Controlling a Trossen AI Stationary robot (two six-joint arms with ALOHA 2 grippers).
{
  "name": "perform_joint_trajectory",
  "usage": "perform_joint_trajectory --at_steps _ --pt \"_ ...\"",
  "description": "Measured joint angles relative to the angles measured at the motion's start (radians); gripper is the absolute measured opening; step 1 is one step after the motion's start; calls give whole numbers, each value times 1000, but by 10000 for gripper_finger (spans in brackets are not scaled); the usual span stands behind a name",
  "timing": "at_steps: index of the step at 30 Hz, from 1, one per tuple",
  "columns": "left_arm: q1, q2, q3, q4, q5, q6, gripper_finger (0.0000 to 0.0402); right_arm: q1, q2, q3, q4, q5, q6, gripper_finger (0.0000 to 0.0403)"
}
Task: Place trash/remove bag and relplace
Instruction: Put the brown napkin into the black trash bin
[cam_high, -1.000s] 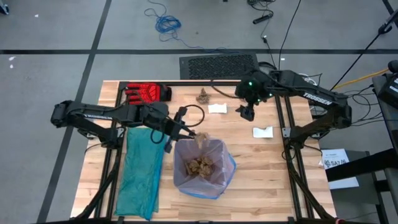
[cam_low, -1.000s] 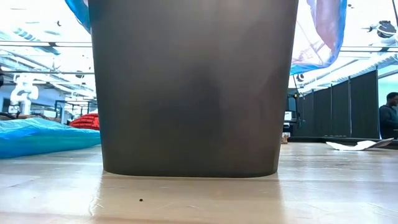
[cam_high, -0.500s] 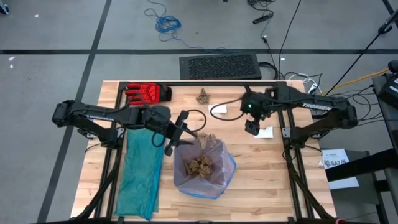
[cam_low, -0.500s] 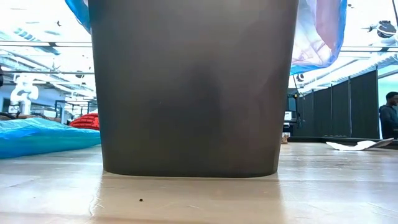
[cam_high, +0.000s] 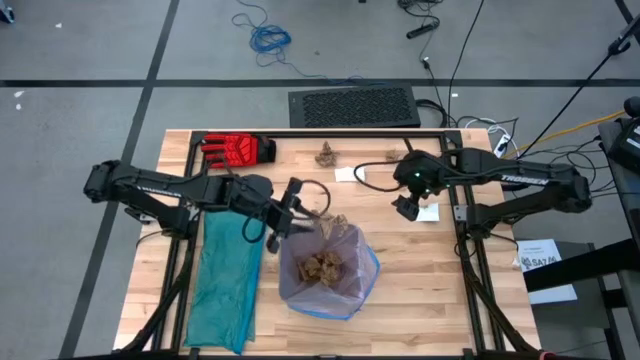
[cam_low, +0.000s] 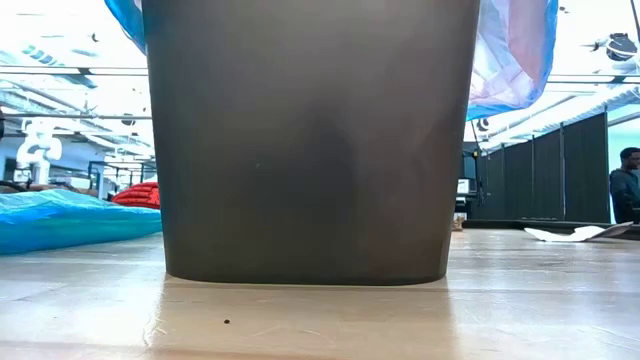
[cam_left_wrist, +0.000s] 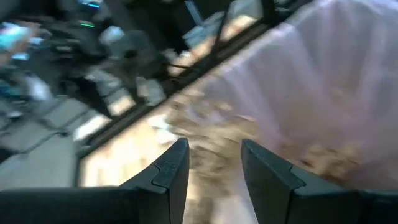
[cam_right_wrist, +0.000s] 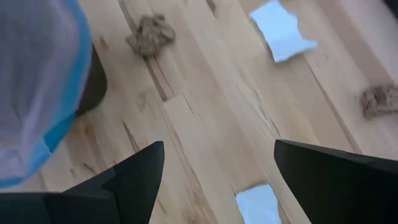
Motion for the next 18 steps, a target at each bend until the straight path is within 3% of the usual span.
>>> perform_joint_trajectory --at_steps 4,10,18 --pt "8 8 48 4 -11 0 143 0 -11 0 27 0 -5 297" --pt "16 62 57 -16 98 -41 143 0 -10 0 65 -4 -21 297" --pt "13 131 59 4 87 -50 135 0 -10 0 94 -27 -34 297"
